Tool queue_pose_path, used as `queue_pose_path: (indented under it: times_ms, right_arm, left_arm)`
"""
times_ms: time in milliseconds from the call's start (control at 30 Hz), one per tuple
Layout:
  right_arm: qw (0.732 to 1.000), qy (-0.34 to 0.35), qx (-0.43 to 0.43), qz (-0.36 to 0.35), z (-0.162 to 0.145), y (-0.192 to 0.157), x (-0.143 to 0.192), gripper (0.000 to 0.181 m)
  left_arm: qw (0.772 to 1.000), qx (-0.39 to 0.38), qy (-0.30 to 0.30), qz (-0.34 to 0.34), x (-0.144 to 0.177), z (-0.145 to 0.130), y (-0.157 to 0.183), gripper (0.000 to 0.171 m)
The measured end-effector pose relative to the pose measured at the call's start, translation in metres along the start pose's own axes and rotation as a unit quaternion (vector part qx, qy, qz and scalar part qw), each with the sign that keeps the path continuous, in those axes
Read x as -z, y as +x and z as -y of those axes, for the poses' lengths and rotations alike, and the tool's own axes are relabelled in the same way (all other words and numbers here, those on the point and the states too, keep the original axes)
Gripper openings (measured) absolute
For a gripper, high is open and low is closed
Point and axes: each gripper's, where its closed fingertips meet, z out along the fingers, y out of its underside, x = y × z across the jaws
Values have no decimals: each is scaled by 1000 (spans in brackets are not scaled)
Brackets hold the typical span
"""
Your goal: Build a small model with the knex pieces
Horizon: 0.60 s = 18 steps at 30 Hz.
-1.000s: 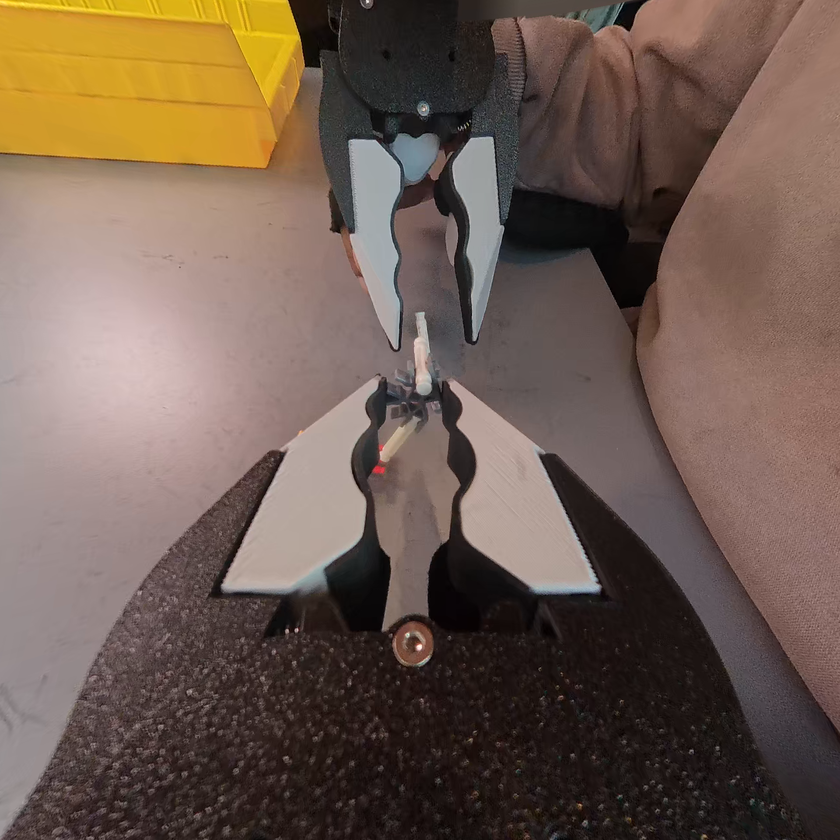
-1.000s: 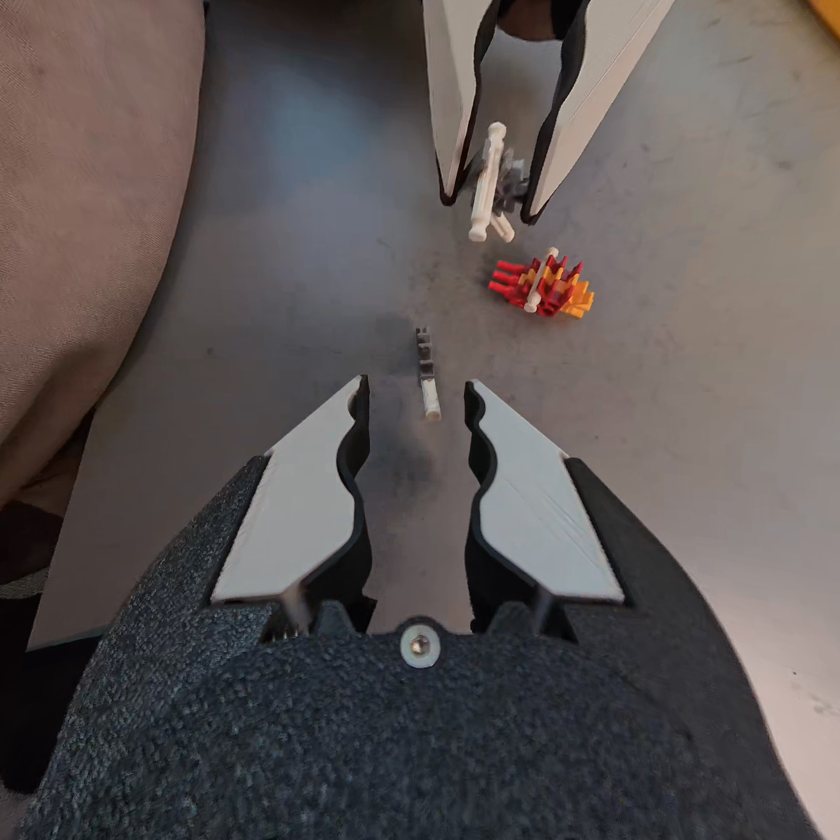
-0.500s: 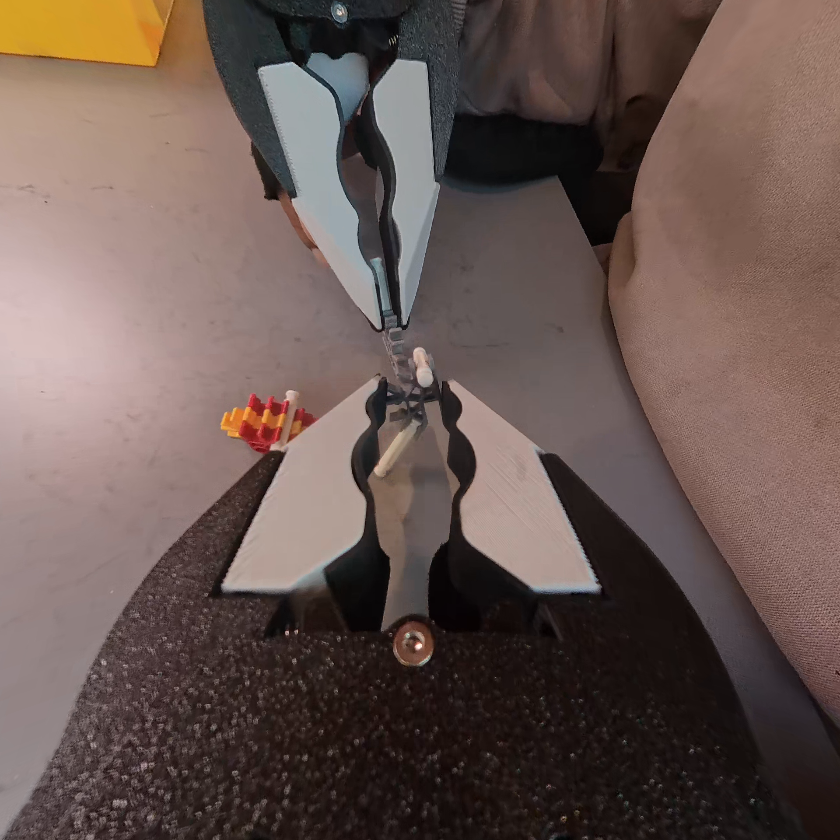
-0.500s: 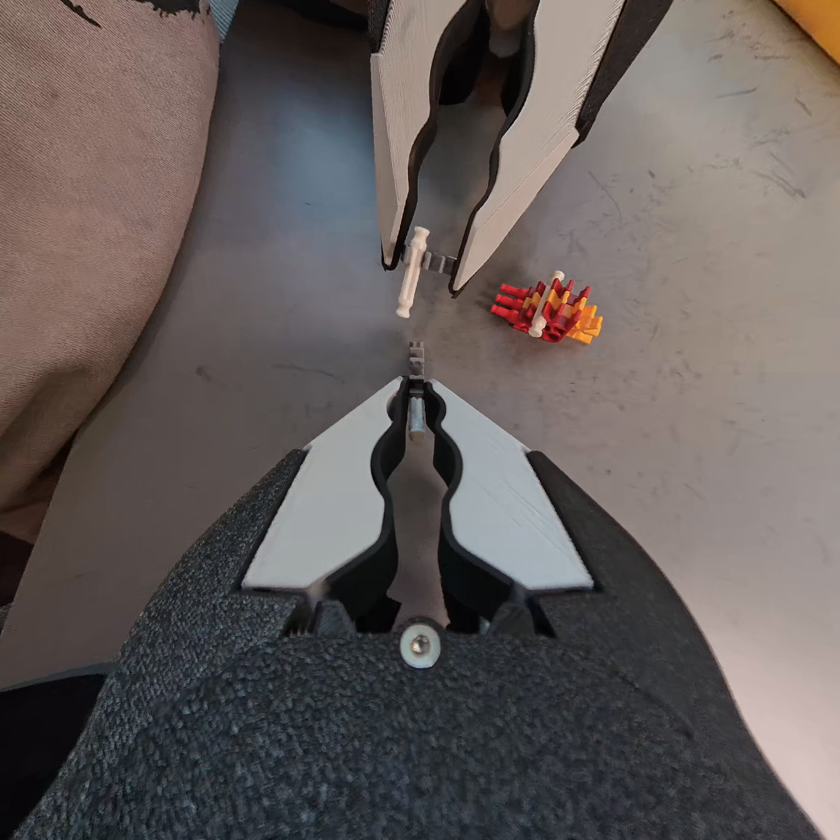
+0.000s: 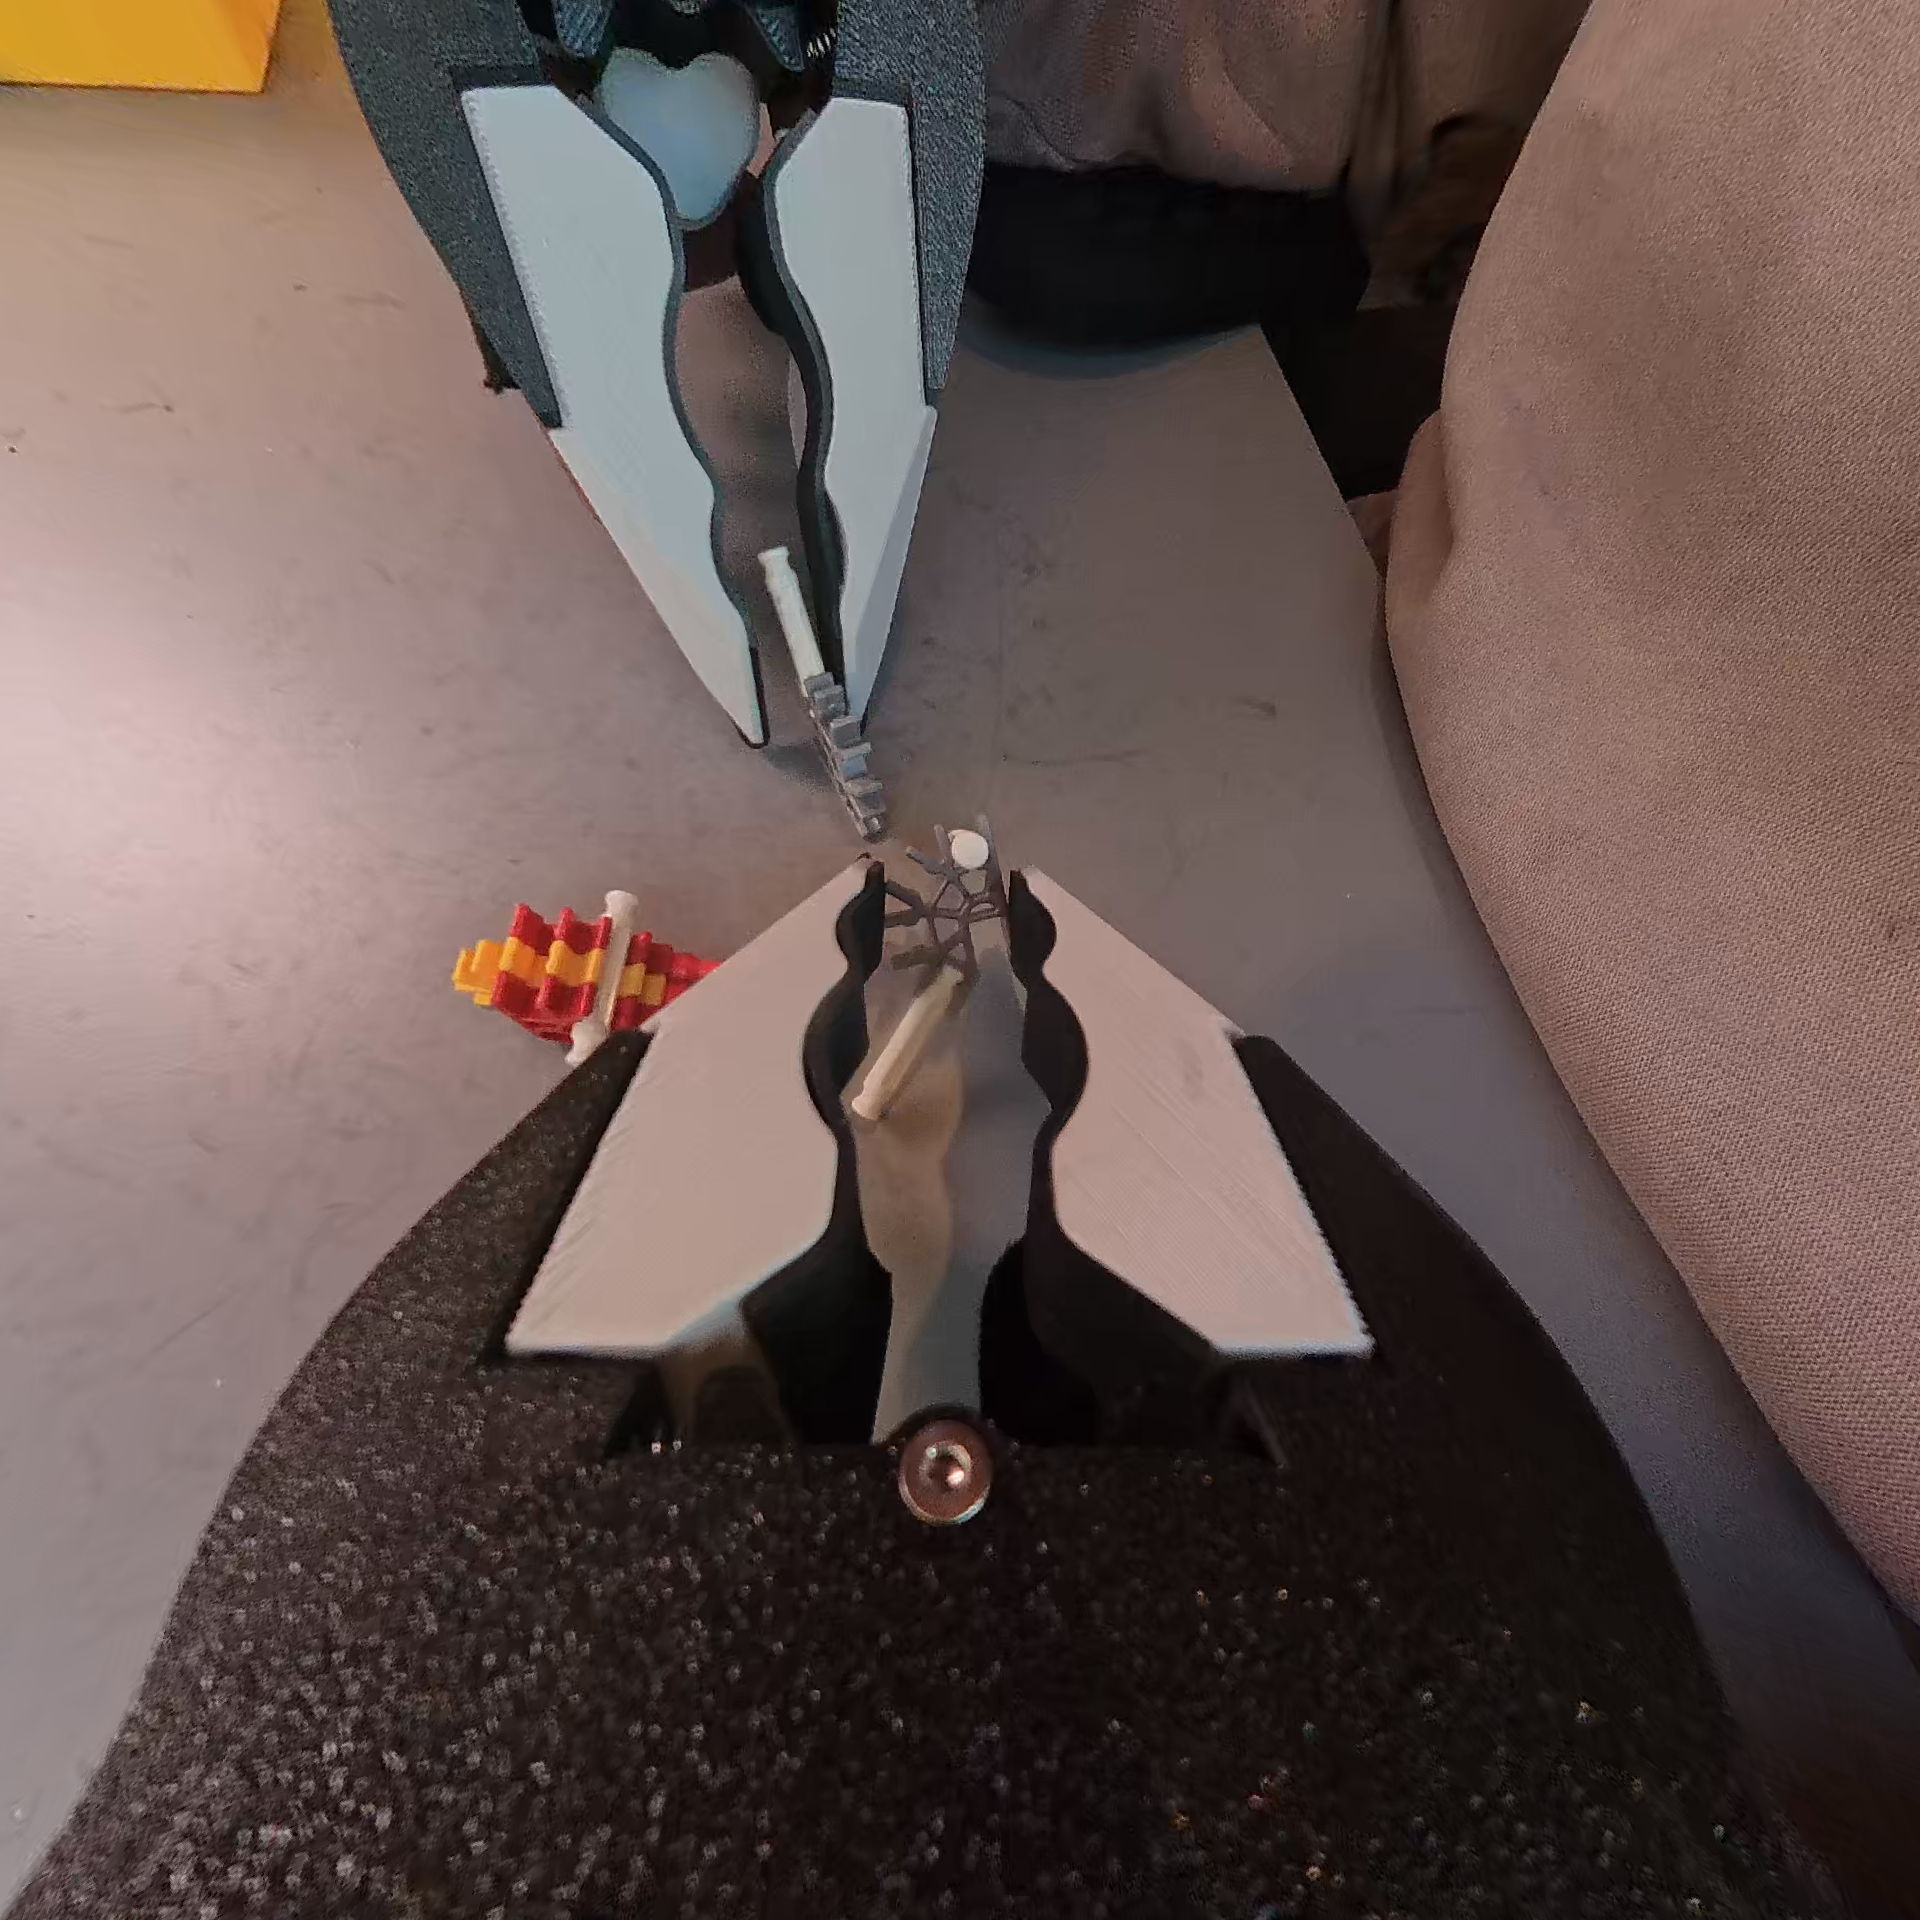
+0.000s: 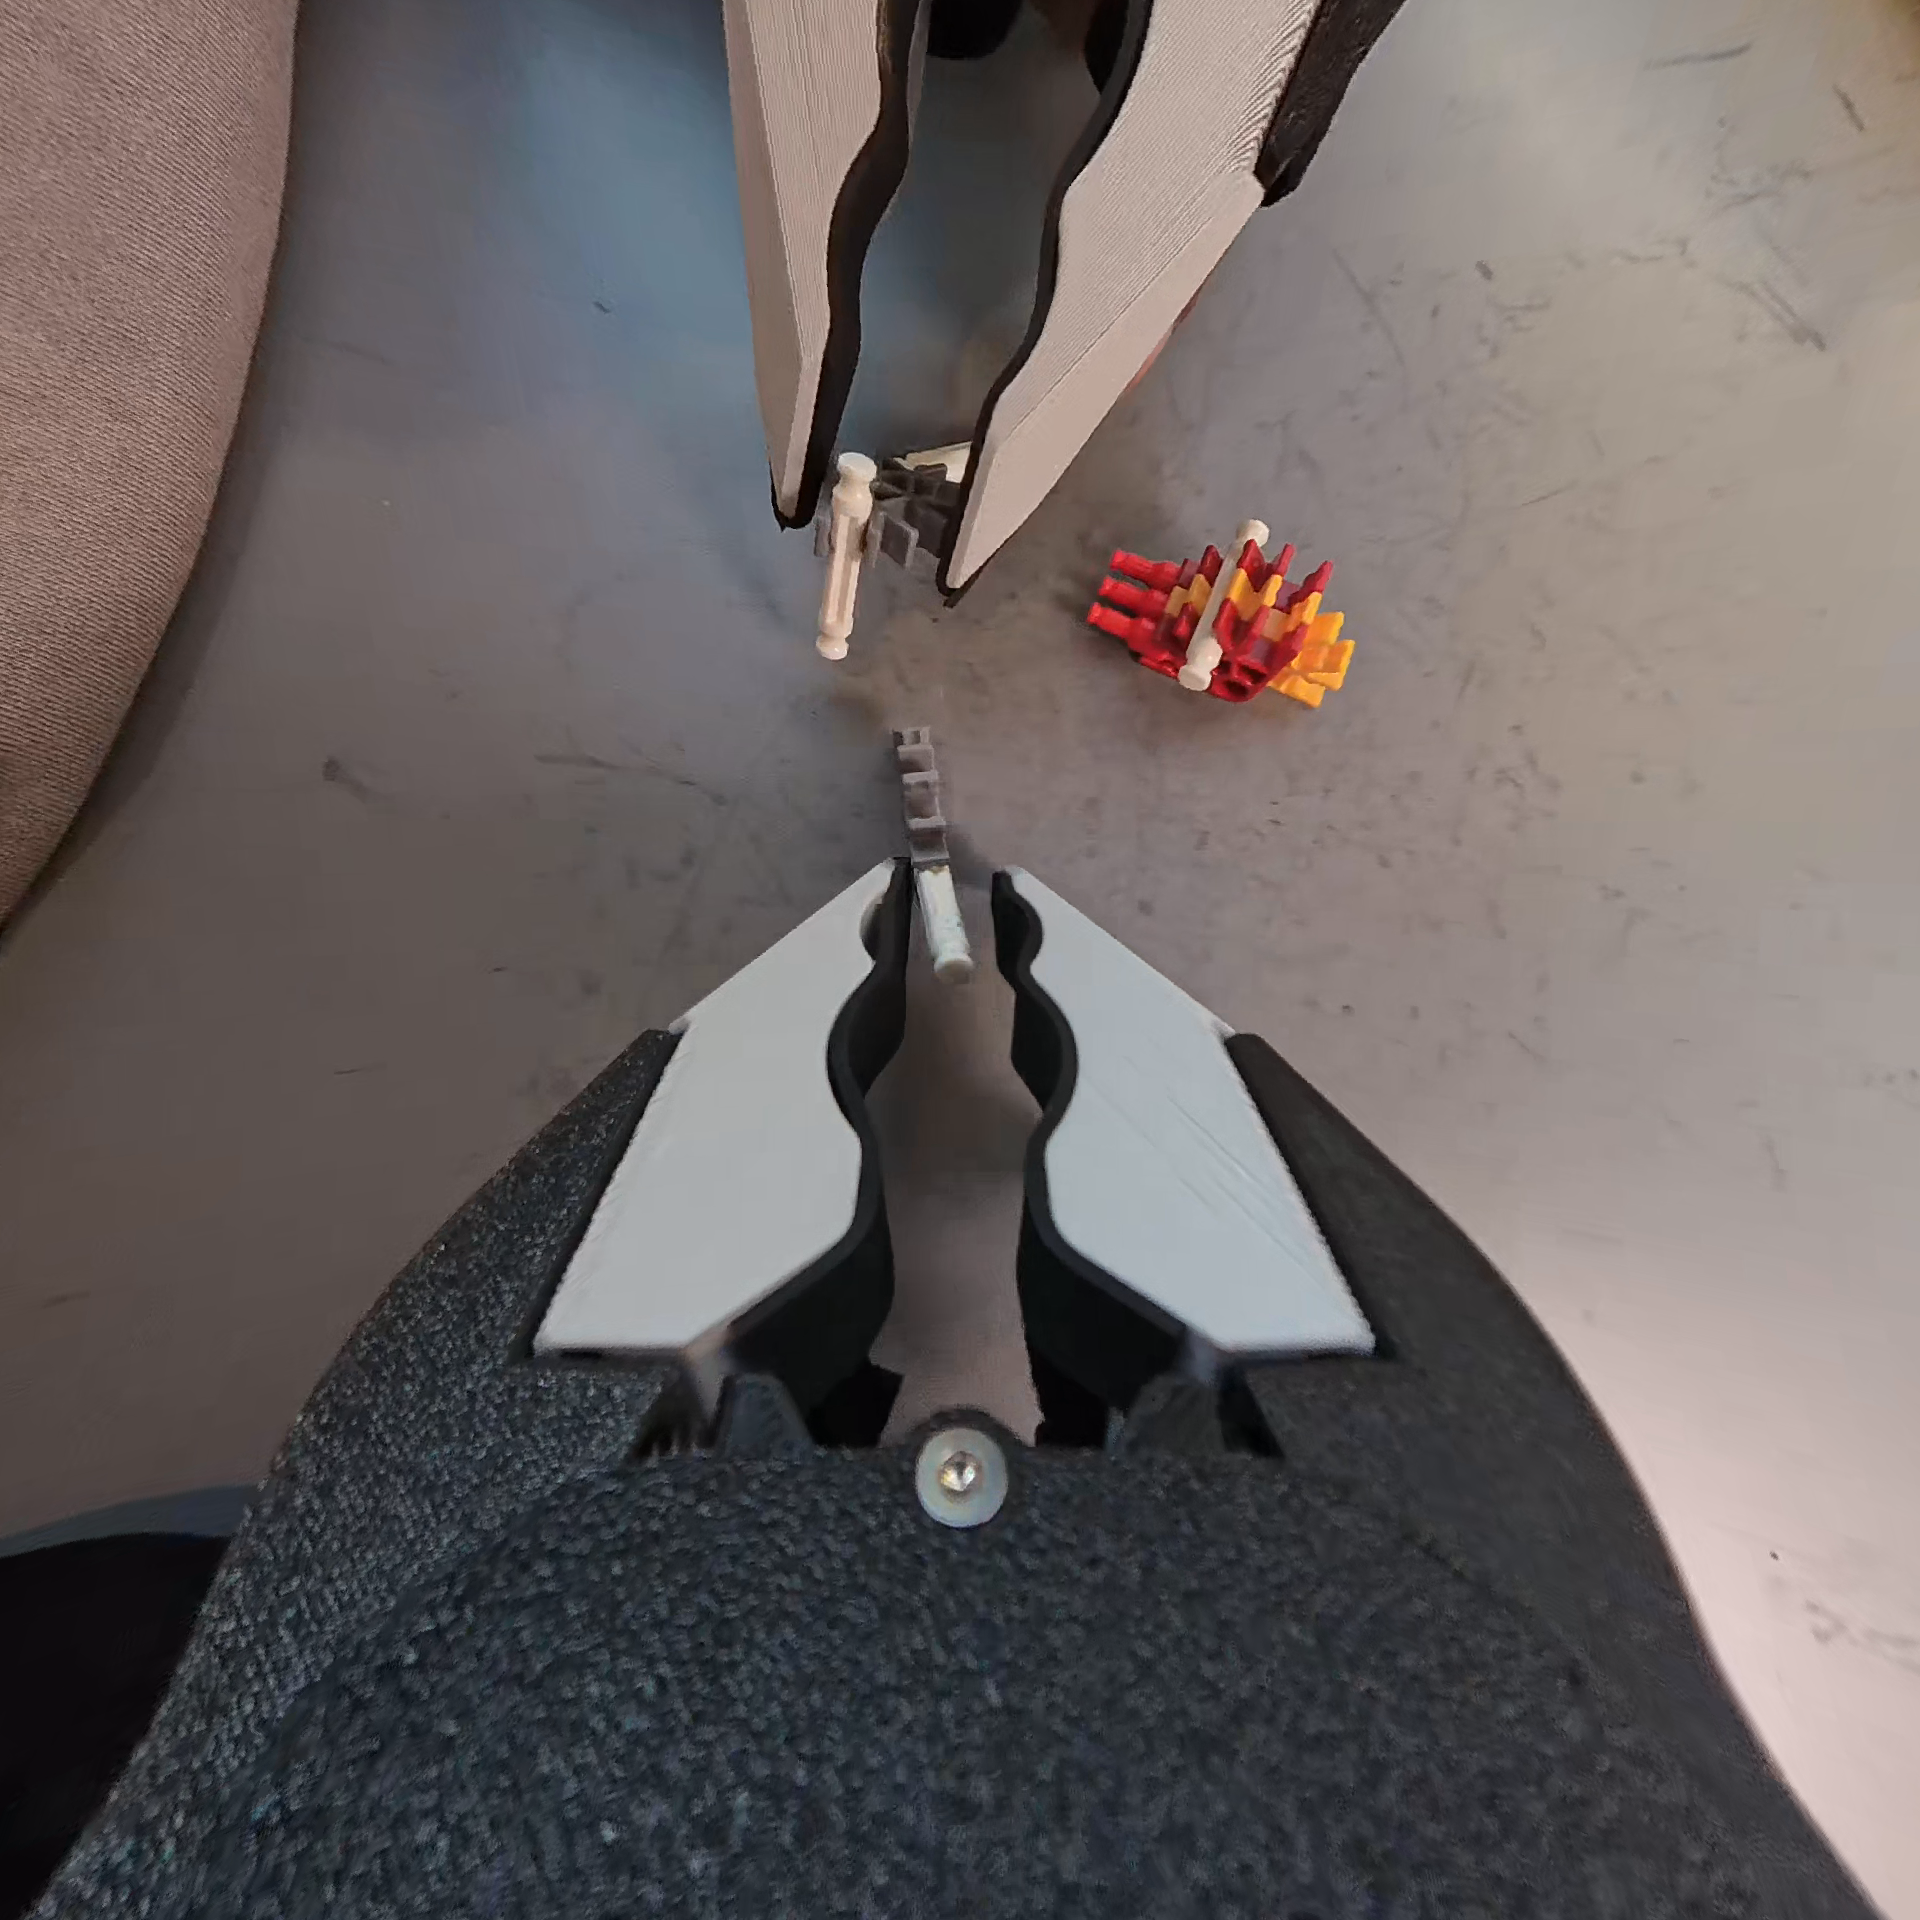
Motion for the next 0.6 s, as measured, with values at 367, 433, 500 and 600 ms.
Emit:
queue_pose_path:
  times_ms: [367, 433, 500, 600]
  right_arm:
    - [997, 13, -5, -82, 18, 26, 29, 18]
    - [996, 0, -13, -88, 18, 22, 31, 21]
    - [995, -15, -32, -90, 16, 15, 28, 23]
    - [992, -26, -74, -95, 12, 4, 19, 33]
  left_arm:
    - [999, 4, 36, 8, 4, 12, -4, 23]
    - [998, 8, 55, 16, 9, 19, -7, 23]
    - [997, 10, 74, 28, 14, 26, -11, 24]
    - [995, 12, 94, 42, 21, 32, -16, 24]
